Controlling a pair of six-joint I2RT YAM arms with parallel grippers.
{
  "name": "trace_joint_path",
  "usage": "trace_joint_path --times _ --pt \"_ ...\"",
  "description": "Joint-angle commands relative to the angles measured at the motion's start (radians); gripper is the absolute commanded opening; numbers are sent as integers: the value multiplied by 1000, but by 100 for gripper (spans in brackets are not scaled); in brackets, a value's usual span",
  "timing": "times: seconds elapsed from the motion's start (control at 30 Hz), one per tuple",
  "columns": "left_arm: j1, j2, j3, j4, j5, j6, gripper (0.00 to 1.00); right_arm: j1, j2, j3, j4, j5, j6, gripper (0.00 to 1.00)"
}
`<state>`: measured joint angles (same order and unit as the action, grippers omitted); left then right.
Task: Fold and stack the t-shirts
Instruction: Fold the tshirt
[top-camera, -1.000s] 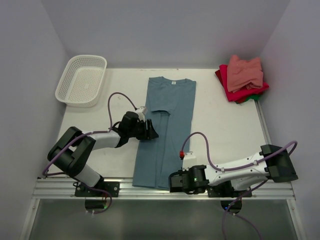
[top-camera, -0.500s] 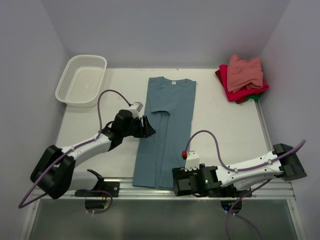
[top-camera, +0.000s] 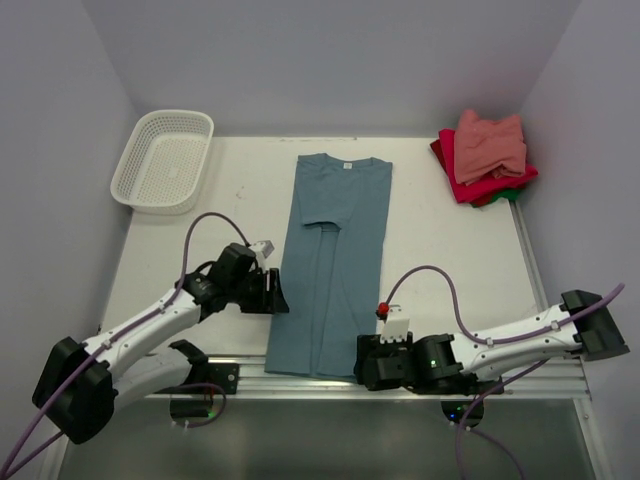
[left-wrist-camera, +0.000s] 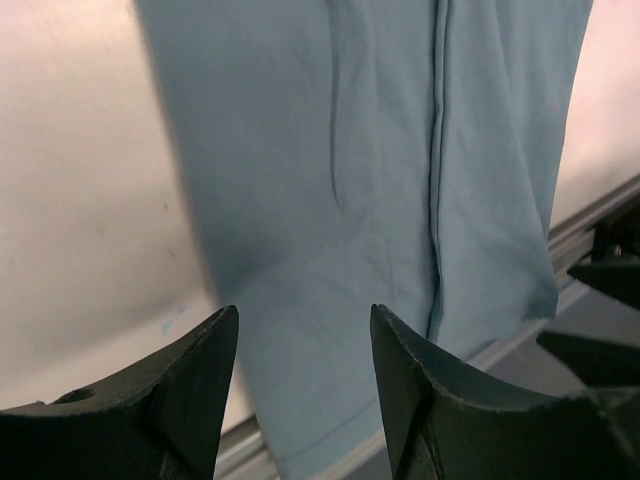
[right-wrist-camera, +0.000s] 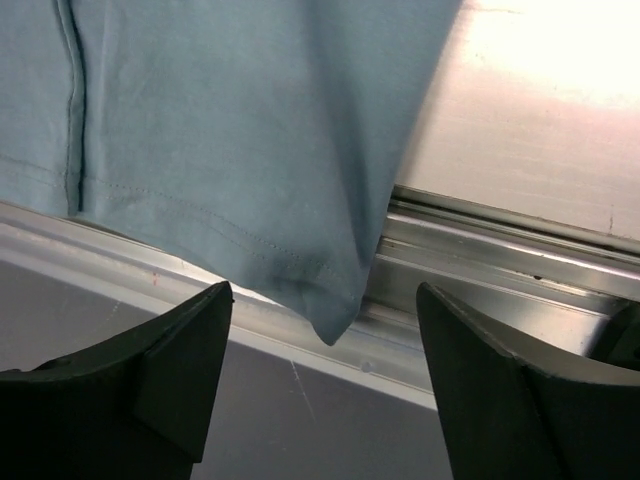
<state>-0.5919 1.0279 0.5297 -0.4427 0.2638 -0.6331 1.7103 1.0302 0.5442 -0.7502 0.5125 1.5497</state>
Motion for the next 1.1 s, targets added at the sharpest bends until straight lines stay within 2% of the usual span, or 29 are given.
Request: trace_joint_path --times 0.0,0.13,0.37,0.53,0.7,0.9,1.07 --pt "-31 -58 -2 -146 74 -43 59 6 -77 -46 83 30 73 77" --pt "-46 -71 -25 -224 103 -48 59 5 -111 -67 80 40 85 75" --pt "-91 -98 -54 -320 146 -57 59 5 -81 -64 106 26 81 75" --pt "-138 -107 -99 -315 195 -83 58 5 -68 -66 114 11 95 72" --pt "-230 -91 -123 -327 212 -117 57 5 -74 -66 104 -3 115 69" --pt "-272 -14 -168 -229 189 -119 57 5 -44 -58 101 1 118 68" --pt "-276 27 -174 -169 140 -117 57 5 -29 -64 106 18 125 54"
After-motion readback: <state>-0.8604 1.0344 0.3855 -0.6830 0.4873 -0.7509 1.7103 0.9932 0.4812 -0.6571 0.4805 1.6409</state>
